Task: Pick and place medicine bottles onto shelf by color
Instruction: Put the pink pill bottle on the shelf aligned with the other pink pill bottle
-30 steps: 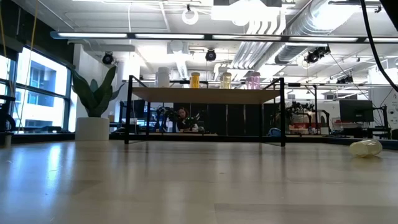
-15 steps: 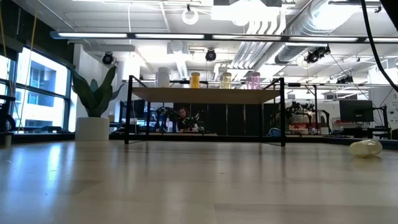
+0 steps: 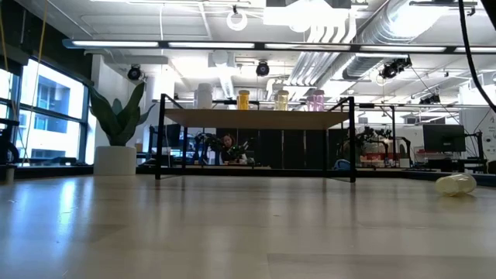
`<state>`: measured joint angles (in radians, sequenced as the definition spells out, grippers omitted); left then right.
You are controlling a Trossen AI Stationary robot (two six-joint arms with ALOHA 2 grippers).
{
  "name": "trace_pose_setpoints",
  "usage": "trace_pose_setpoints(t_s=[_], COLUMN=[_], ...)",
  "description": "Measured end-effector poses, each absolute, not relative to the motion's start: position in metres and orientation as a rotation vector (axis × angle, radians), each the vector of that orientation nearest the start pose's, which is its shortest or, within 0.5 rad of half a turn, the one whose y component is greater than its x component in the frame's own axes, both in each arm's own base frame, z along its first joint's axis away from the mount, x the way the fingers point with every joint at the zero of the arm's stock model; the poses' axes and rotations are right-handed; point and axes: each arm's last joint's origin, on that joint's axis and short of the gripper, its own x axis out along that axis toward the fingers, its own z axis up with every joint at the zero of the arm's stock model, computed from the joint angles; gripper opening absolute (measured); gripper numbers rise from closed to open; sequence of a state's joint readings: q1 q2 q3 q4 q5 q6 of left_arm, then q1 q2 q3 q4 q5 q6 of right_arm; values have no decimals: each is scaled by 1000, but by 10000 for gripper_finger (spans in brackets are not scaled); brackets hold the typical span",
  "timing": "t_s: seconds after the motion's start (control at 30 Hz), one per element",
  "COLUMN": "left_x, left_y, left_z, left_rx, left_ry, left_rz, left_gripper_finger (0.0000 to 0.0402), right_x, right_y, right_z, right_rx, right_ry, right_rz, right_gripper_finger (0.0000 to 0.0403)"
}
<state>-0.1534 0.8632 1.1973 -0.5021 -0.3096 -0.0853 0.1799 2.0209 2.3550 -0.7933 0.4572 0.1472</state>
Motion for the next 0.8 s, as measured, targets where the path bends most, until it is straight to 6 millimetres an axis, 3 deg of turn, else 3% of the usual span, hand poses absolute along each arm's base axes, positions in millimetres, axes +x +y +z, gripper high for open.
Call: trace_pose_setpoints(t_s=[0.23,0.37,0.6,0.8], left_x=[172,186,216,243], left_y=[-5,1,12,22], left_z=[418,411,403,394], left_rx=[-41,-40,-48,-49], left_ry=[208,241,241,230], left_rz=[235,276,304,330], left_gripper_finger=[95,95,95,95], right_x=[395,378,366,363], right_y=[34,19,-11,-30], right_z=[467,486,495,490], right_rx=[-114,-173,-160,-119], right_ry=[419,382,365,409], right_rz=[-318,-221,-11,70], right_gripper_finger=[181,181,181,181])
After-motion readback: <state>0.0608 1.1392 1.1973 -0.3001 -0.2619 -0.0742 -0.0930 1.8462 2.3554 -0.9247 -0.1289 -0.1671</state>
